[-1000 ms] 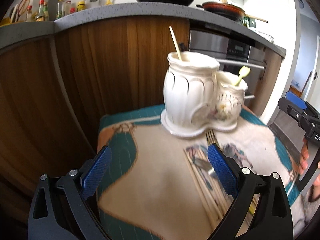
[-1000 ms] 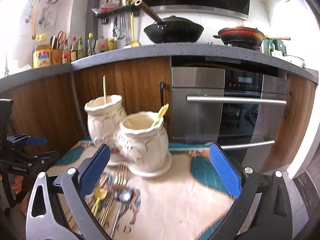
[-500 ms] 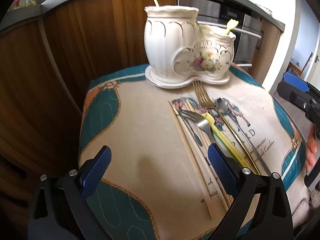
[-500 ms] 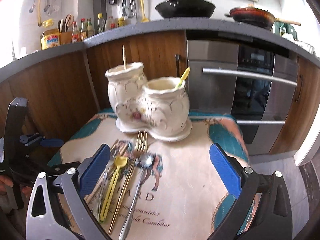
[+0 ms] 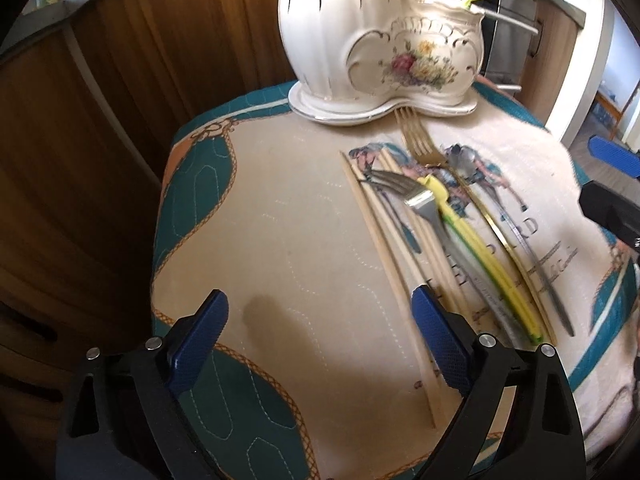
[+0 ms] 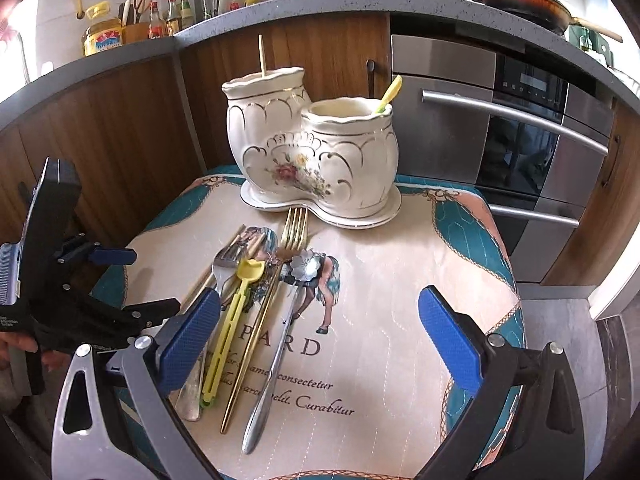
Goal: Organize utensils
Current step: 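Move both tools back over the utensil pile, then grasp another wooden chopstick with the left tool while the right tool grasps a silver fork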
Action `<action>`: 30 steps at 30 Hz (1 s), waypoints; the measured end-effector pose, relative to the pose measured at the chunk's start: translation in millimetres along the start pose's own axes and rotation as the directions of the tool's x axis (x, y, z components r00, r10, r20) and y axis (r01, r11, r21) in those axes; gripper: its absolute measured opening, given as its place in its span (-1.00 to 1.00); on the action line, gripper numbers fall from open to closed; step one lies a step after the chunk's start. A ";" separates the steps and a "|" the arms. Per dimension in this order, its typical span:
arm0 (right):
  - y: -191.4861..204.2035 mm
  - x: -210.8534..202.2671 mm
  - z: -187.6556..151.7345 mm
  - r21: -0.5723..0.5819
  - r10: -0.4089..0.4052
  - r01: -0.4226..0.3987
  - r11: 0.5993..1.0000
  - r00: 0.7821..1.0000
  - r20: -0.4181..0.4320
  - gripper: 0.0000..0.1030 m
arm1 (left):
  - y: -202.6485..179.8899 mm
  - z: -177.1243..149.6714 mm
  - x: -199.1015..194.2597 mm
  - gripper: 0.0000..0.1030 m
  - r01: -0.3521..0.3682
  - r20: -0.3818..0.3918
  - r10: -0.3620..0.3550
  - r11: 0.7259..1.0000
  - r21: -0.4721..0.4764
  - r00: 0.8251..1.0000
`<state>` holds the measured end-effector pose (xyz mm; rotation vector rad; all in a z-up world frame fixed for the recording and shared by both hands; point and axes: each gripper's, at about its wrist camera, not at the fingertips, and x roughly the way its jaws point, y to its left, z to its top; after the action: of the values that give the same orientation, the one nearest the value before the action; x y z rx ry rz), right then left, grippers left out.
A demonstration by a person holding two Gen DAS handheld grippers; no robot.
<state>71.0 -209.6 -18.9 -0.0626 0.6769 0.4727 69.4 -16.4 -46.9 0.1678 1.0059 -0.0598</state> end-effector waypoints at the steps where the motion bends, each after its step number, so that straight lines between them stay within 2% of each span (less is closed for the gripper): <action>1: 0.2 0.6 -0.7 -0.002 0.000 -0.001 1.000 1.000 -0.003 0.90 | -0.4 -0.1 1.1 0.80 0.004 -0.002 -0.004 1.000 0.000 1.000; 4: 0.3 2.7 -1.0 -0.005 0.000 0.000 1.000 1.000 -0.008 0.90 | -3.0 1.5 5.3 0.74 -0.009 -0.008 0.010 1.000 0.016 1.000; 6: 0.9 4.3 -1.3 -0.006 0.002 -0.002 1.000 1.000 -0.012 0.90 | -4.8 3.9 5.5 0.57 0.012 -0.001 -0.012 0.999 0.030 1.000; 8: 1.5 5.1 -1.9 -0.009 0.003 -0.003 1.000 1.000 -0.018 0.90 | -4.3 5.8 4.5 0.27 0.058 -0.009 -0.058 0.998 0.036 0.998; 10: 2.1 5.5 -2.5 -0.014 0.007 -0.008 1.000 1.000 -0.023 0.90 | -3.0 8.9 4.6 0.11 0.101 -0.021 -0.100 0.994 0.039 0.995; 12: 3.2 6.3 -2.5 -0.016 0.015 -0.016 1.000 1.000 -0.027 0.90 | -2.1 11.9 5.0 -0.05 0.111 -0.023 -0.110 0.993 0.041 0.994; 14: 6.5 7.7 -2.4 -0.019 0.028 -0.029 0.999 0.999 -0.034 0.90 | -1.7 14.1 6.8 -0.41 0.108 -0.022 -0.107 0.993 0.044 0.994; 15: 8.7 8.7 -2.4 -0.024 0.034 -0.035 0.999 0.999 -0.039 0.90 | -2.2 15.4 6.2 -0.47 0.107 -0.023 -0.106 0.993 0.044 0.994; 17: 14.7 11.6 -2.7 -0.039 0.045 -0.048 0.998 0.997 -0.057 0.90 | 0.6 15.5 6.0 -0.75 0.101 -0.022 -0.100 0.994 0.042 0.995; 19: 20.6 15.5 -3.0 -0.051 0.055 -0.060 0.997 0.995 -0.086 0.90 | 5.9 12.9 3.6 -0.89 0.091 -0.016 -0.091 0.995 0.047 0.996; 22: 32.2 23.2 -2.6 -0.065 0.074 -0.084 0.994 0.987 -0.142 0.88 | 12.7 8.0 1.5 -0.89 0.087 -0.003 -0.087 0.994 0.065 0.996; 25: 45.7 28.4 -1.0 -0.083 0.102 -0.118 0.990 0.979 -0.175 0.67 | 24.1 2.2 -1.9 -0.90 0.089 0.006 -0.089 0.995 0.038 0.996; 27: 54.1 34.2 1.6 -0.088 0.122 -0.141 0.986 0.972 -0.201 0.33 | 33.7 -0.9 -5.2 -0.90 0.097 0.015 -0.097 0.995 0.007 0.995; 28: 58.4 38.2 2.6 -0.088 0.131 -0.153 0.984 0.967 -0.217 0.25 | 37.3 -2.4 -7.9 -0.90 0.108 0.022 -0.108 0.994 -0.005 0.994; 30: 64.9 46.1 3.5 -0.091 0.138 -0.164 0.982 0.961 -0.240 -0.11 | 39.7 -4.2 -12.6 -0.90 0.122 0.033 -0.122 0.992 -0.017 0.992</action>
<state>75.8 -132.4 -38.4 -0.1732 0.8899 0.6567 64.2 23.1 -34.0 0.0873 0.9836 -0.1637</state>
